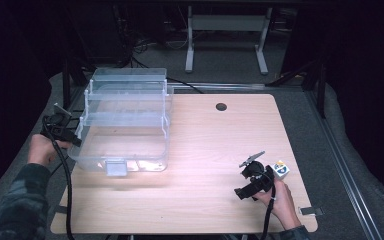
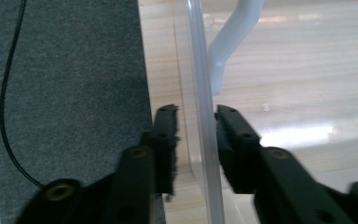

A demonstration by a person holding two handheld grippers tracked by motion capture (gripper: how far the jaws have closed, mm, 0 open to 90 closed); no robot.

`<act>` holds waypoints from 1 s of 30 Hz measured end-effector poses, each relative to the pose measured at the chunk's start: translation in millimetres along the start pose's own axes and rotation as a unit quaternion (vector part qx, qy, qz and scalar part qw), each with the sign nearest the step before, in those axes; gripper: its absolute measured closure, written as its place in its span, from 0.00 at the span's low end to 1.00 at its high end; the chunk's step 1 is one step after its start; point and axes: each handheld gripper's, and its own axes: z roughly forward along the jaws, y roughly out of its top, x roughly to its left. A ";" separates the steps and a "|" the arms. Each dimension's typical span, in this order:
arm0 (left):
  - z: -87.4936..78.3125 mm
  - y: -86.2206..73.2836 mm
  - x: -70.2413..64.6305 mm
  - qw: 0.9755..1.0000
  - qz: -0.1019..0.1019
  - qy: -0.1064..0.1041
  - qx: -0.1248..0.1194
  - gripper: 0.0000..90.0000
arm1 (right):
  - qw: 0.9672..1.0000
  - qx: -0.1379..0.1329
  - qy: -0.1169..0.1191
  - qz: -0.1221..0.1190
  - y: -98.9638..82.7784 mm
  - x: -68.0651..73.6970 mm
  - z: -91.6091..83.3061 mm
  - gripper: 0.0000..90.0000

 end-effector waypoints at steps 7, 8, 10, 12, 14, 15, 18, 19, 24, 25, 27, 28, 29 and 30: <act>8.2 2.8 -4.1 1.000 0.014 0.006 0.014 0.91 | 1.000 0.006 -0.006 -0.001 0.0 -0.2 1.0 0.09; 8.3 1.9 -3.2 1.000 0.016 0.003 0.008 0.91 | 1.000 0.006 -0.006 -0.001 0.0 -0.2 1.0 0.09; 8.3 -0.9 -0.5 1.000 0.019 -0.008 -0.003 0.91 | 1.000 0.006 -0.006 0.000 0.2 -0.4 0.9 0.09; 7.8 -2.3 0.2 1.000 0.020 -0.011 -0.008 0.91 | 1.000 0.005 -0.009 0.000 0.3 -0.9 0.1 0.09; 7.8 -1.7 -1.5 1.000 0.028 -0.004 -0.006 0.91 | 1.000 0.001 -0.014 0.002 0.8 -0.8 -1.7 0.09; 7.7 -1.5 -1.8 0.999 0.031 -0.003 -0.004 0.91 | 1.000 -0.002 -0.015 0.002 1.0 -1.0 -2.1 0.09; 7.9 -2.8 -1.1 0.999 0.039 -0.006 -0.011 0.91 | 1.000 -0.006 -0.012 0.003 1.0 -1.2 -3.1 0.09; 7.8 -3.5 -0.7 0.999 0.041 -0.008 -0.013 0.90 | 1.000 -0.006 -0.013 0.004 0.9 -1.5 -3.3 0.09; 7.8 -5.7 -1.9 0.999 0.050 -0.010 -0.019 0.90 | 1.000 -0.002 -0.018 0.004 0.8 -2.6 -3.5 0.10; 7.8 -6.1 -3.4 0.998 0.053 -0.009 -0.019 0.90 | 1.000 -0.002 -0.019 0.005 0.9 -2.5 -3.4 0.10; 7.9 -6.8 -5.3 0.998 0.057 -0.009 -0.020 0.89 | 1.000 -0.001 -0.020 0.005 1.0 -2.5 -3.4 0.10; 7.9 -7.0 -5.9 0.998 0.061 -0.008 -0.020 0.89 | 1.000 -0.001 -0.021 0.006 1.2 -2.3 -3.4 0.10; 7.8 -7.1 -7.1 0.998 0.064 -0.007 -0.019 0.89 | 1.000 -0.001 -0.021 0.006 1.3 -2.4 -3.5 0.10; 7.8 -7.3 -8.5 0.998 0.066 -0.008 -0.017 0.89 | 1.000 -0.002 -0.018 0.006 1.4 -2.6 -3.7 0.10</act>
